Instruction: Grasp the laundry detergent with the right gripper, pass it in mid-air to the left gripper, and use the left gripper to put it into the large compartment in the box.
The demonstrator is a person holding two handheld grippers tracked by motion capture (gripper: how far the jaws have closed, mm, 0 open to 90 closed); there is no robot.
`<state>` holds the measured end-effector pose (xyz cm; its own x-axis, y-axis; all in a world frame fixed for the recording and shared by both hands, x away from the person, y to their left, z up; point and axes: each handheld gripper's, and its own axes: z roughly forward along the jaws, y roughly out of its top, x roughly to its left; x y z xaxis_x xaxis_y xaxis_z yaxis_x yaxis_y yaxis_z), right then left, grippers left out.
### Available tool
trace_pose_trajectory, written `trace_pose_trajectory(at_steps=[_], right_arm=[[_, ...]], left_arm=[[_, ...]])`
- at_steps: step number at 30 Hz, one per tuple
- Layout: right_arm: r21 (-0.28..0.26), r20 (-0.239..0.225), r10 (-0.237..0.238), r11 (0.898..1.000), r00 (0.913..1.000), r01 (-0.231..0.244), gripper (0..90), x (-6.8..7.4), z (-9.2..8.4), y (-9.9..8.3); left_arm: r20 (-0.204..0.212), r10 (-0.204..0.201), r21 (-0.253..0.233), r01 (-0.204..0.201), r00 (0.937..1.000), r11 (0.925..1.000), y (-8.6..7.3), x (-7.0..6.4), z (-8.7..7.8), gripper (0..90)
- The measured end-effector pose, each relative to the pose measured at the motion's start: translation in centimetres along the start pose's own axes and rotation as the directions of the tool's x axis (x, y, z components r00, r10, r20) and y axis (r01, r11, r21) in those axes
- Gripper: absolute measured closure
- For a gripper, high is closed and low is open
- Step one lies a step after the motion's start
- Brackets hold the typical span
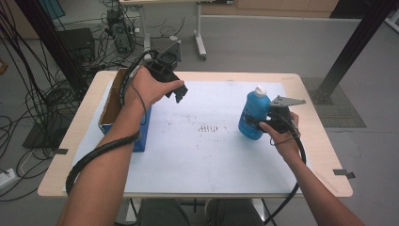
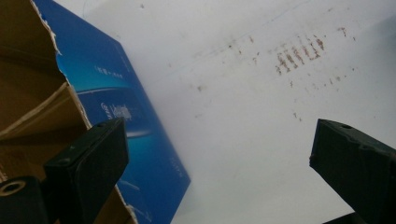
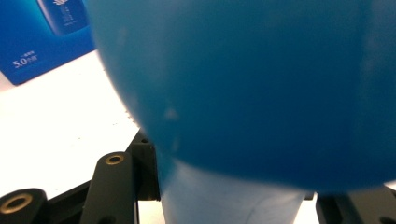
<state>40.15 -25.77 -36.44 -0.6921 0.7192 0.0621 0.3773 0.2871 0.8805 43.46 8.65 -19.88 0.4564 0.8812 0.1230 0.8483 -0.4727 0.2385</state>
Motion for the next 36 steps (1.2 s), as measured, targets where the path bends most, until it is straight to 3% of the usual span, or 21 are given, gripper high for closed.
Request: trace_pose_trajectory(at_steps=[7, 15, 25, 32, 34, 36], right_arm=[[0.016, -0.048, -0.026, 1.0, 0.9985, 0.027, 44.2, 0.5, 0.7, 2.3], [0.031, -0.109, -0.044, 0.998, 0.993, 0.048, 44.2, 0.8, 1.9, 4.3], [0.028, -0.195, -0.114, 0.992, 0.9741, 0.122, 44.2, 1.8, 3.0, 8.1], [0.018, -0.264, -0.15, 0.987, 0.9529, 0.16, 44.1, 2.9, 3.8, 10.3], [0.012, -0.287, -0.16, 0.985, 0.9447, 0.17, 44.2, 3.3, 4.1, 10.9], [0.01, -0.305, -0.174, 0.983, 0.9362, 0.186, 44.1, 3.8, 4.4, 11.4]], left_arm=[[0.016, 0.089, -0.003, -0.089, 0.9959, 0.996, 0.4, -0.1, -1.3, 5.1], [0.028, 0.172, -0.01, -0.172, 0.9846, 0.985, 1.2, 0.1, -2.7, 5.0], [0.018, 0.291, -0.003, -0.291, 0.9565, 0.9567, 1.9, 0.5, -4.7, 5.0], [0.02, 0.381, -0.006, -0.381, 0.9244, 0.9246, 2.1, 0.5, -5.9, 4.9], [0.025, 0.394, -0.008, -0.394, 0.9189, 0.9192, 2.0, 0.4, -6.3, 4.9], [0.031, 0.418, -0.008, -0.418, 0.9081, 0.9086, 1.9, 0.4, -6.6, 4.9]])
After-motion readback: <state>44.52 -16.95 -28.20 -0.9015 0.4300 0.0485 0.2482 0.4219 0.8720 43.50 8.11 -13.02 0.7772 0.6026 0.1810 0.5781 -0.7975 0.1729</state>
